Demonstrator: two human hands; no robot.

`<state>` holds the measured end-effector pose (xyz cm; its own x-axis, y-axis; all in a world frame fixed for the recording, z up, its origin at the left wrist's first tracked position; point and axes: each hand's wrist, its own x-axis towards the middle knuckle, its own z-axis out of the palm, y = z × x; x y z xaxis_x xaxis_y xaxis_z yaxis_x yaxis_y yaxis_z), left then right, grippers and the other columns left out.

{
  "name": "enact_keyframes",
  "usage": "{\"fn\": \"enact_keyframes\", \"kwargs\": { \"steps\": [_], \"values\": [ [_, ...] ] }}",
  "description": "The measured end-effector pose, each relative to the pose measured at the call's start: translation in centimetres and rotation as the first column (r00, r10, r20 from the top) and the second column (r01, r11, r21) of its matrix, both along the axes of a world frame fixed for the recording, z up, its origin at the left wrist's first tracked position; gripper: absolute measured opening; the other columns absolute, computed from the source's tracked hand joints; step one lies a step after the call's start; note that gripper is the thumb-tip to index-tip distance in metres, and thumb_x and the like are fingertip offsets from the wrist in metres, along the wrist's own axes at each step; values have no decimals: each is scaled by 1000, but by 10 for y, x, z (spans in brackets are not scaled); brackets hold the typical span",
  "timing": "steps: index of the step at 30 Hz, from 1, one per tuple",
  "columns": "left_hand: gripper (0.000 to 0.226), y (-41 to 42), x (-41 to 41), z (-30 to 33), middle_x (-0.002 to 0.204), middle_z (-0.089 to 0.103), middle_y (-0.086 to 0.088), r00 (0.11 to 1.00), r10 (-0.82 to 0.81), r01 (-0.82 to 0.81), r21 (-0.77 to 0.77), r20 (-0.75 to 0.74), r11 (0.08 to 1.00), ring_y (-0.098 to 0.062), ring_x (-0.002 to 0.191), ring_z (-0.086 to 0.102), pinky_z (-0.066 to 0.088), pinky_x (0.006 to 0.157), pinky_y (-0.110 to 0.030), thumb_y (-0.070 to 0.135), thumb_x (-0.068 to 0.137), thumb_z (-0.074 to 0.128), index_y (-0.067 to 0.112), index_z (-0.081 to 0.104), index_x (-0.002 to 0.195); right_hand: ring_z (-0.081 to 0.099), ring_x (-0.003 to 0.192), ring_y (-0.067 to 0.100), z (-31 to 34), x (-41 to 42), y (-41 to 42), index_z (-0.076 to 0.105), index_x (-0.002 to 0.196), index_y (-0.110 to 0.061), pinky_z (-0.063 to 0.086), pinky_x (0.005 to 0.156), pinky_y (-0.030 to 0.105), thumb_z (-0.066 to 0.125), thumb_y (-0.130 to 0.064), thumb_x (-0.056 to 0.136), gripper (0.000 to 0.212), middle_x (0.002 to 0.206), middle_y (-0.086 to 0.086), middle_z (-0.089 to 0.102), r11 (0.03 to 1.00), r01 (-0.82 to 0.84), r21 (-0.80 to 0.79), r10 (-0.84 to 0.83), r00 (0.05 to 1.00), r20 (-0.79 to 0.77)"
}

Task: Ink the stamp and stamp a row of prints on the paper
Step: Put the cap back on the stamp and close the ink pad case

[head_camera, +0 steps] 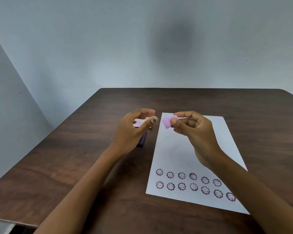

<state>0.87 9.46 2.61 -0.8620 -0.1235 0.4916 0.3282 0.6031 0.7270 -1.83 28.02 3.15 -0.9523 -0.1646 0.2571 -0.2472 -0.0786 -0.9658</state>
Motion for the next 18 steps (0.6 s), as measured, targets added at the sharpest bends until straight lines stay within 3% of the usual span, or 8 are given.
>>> {"fn": "enact_keyframes", "kwargs": {
  "steps": [5,10,14,18],
  "values": [
    [53,-33,-6,0,114,57,18,988,119,-109,-102,101,989,-10,111,53,42,92,-32,66,75,45,35,57,116,68,86,14,-4,-1,1,65,100,-15,55,69,15,72,-25,75,28,96,2,72,993,60,100,-55,997,-59],
    [69,-57,-9,-7,135,52,7,952,188,-121,-266,242,956,-18,126,42,34,105,-50,75,67,42,37,52,123,67,82,7,-2,0,-7,63,95,-21,51,63,6,74,-25,74,24,89,-5,69,980,74,186,-41,984,-174],
    [89,-69,-8,-11,146,40,4,891,211,-66,-345,403,936,-19,137,28,24,106,-48,81,57,50,38,40,134,66,85,10,-2,-4,-17,63,98,-19,52,66,10,71,-24,77,23,94,-3,69,964,74,255,-23,980,-199],
    [95,-76,-5,-10,150,33,0,851,191,-16,-340,489,940,-21,138,27,23,112,-51,76,57,64,39,32,139,64,85,11,-9,-13,-30,62,99,-18,47,66,11,69,-22,80,20,96,-4,65,945,76,318,-16,982,-186]
  ]
}}
